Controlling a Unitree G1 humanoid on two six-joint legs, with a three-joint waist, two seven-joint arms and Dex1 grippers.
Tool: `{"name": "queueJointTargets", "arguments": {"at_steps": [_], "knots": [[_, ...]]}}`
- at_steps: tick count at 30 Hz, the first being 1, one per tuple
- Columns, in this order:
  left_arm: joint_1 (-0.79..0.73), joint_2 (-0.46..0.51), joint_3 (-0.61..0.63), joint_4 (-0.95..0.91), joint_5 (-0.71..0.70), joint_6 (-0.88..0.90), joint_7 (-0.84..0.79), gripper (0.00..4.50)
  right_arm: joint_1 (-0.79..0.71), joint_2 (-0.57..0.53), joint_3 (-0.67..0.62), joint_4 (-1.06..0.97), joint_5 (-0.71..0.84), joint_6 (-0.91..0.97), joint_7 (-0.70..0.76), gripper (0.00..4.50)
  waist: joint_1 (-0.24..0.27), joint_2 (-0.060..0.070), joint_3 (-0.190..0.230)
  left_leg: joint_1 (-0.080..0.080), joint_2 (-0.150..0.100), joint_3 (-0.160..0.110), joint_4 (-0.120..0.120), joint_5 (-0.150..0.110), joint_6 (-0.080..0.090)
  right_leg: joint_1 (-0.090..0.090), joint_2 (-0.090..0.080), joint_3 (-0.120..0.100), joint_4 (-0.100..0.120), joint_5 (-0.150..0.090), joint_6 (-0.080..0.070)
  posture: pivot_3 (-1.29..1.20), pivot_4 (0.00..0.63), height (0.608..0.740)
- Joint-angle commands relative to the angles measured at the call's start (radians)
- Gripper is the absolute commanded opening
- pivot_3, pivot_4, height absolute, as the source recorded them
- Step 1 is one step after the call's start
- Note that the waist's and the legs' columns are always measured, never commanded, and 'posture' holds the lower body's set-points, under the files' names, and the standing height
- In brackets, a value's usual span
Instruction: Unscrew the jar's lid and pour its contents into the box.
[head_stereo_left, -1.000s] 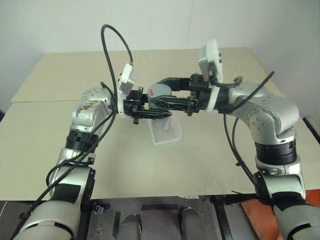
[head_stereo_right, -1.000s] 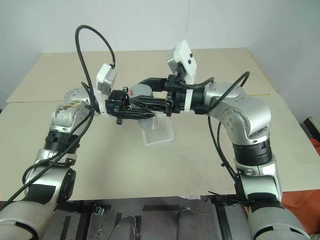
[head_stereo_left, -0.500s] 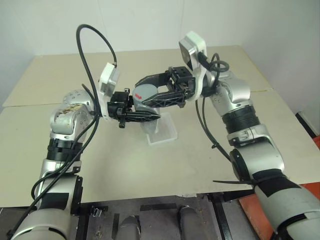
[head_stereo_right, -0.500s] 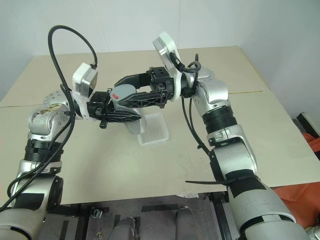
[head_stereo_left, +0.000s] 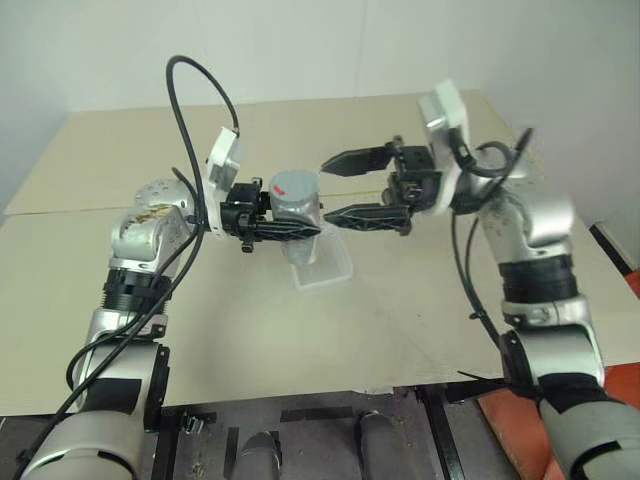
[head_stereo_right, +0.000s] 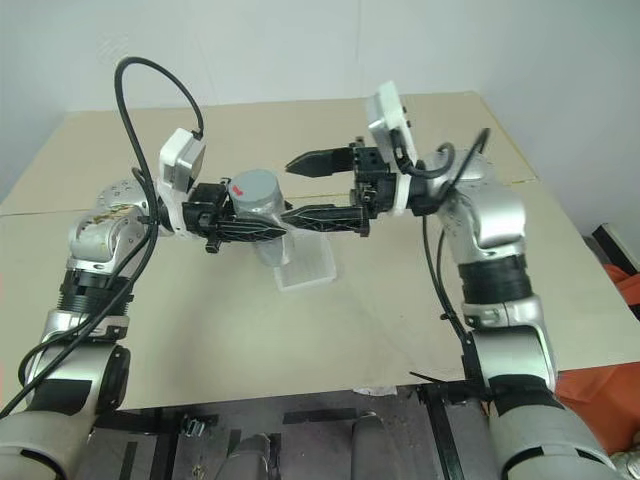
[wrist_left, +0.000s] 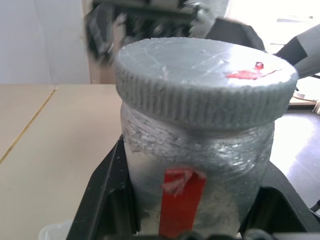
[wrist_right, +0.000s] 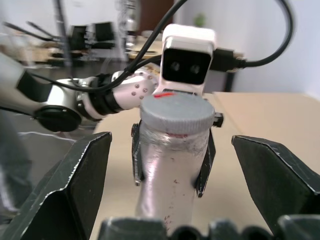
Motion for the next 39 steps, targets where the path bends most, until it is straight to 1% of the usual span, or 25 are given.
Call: {"name": "queueJointTargets", "arguments": {"at_steps": [1, 5, 8, 11, 17, 22, 26, 33, 39], "knots": [[-0.060, -0.005, 0.010, 0.057, 0.024, -0.067, -0.003, 1.93, 0.047, -0.017, -0.049, -0.230, 0.042, 0.119, -0.179, 4.48, 0.000, 0.000, 0.000, 0.000, 0.000, 0.000, 0.000, -0.001, 0.003, 0.000, 0.000, 0.000, 0.000, 0.000, 0.000, 0.00, 0.150, 0.740], [-0.085, -0.028, -0.001, 0.113, 0.045, -0.102, -0.012, 1.93, 0.058, -0.005, -0.035, -0.378, 0.025, 0.266, -0.397, 4.48, 0.003, 0.000, 0.000, 0.000, 0.000, 0.000, 0.000, -0.002, 0.003, 0.000, 0.000, 0.000, 0.000, 0.000, 0.000, 0.00, 0.150, 0.740], [-0.099, -0.043, -0.008, 0.140, 0.061, -0.123, -0.019, 1.93, 0.028, 0.029, -0.008, -0.436, 0.005, 0.375, -0.549, 4.48, 0.002, 0.000, 0.000, 0.000, 0.000, 0.000, 0.000, -0.002, 0.003, 0.000, 0.000, 0.000, 0.000, 0.000, 0.000, 0.00, 0.150, 0.740], [-0.111, -0.056, -0.013, 0.159, 0.070, -0.135, -0.028, 1.93, -0.002, 0.061, 0.009, -0.453, 0.005, 0.418, -0.623, 4.48, 0.003, 0.000, 0.000, 0.000, 0.000, 0.000, 0.000, -0.002, 0.003, 0.000, 0.000, 0.000, 0.000, 0.000, 0.000, 0.00, 0.150, 0.740], [-0.122, -0.065, -0.012, 0.174, 0.080, -0.146, -0.038, 1.93, -0.036, 0.119, 0.034, -0.453, 0.028, 0.452, -0.685, 4.48, 0.003, 0.000, 0.000, -0.001, 0.000, -0.001, 0.000, -0.002, 0.003, 0.000, 0.000, 0.000, 0.000, 0.000, 0.000, 0.00, 0.150, 0.740], [-0.115, -0.061, -0.009, 0.155, 0.077, -0.142, -0.037, 1.93, -0.054, 0.152, 0.102, -0.394, -0.029, 0.422, -0.720, 4.48, 0.001, 0.000, 0.000, 0.000, 0.000, -0.001, 0.000, -0.002, 0.003, 0.000, 0.000, 0.000, 0.000, 0.000, 0.000, 0.00, 0.150, 0.740], [-0.109, -0.054, -0.005, 0.148, 0.076, -0.142, -0.035, 1.93, -0.071, 0.164, 0.109, -0.355, -0.054, 0.414, -0.743, 4.48, 0.001, 0.000, 0.000, -0.001, 0.000, -0.001, 0.000, -0.002, 0.003, 0.000, 0.000, 0.000, 0.000, 0.000, 0.000, 0.00, 0.150, 0.740], [-0.085, -0.032, 0.000, 0.127, 0.074, -0.137, -0.032, 1.93, -0.052, 0.128, 0.070, -0.352, -0.048, 0.404, -0.725, 4.48, 0.001, 0.000, 0.000, -0.001, 0.000, -0.001, 0.000, -0.002, 0.003, 0.000, 0.000, 0.000, 0.000, 0.000, 0.000, 0.00, 0.150, 0.740], [-0.069, -0.009, 0.012, 0.105, 0.063, -0.122, -0.036, 1.93, -0.021, 0.057, 0.020, -0.347, -0.039, 0.396, -0.705, 4.48, 0.001, 0.000, 0.000, -0.001, 0.000, -0.001, 0.000, -0.002, 0.004, 0.000, 0.000, 0.000, 0.000, 0.000, 0.000, 0.00, 0.150, 0.740]]}}
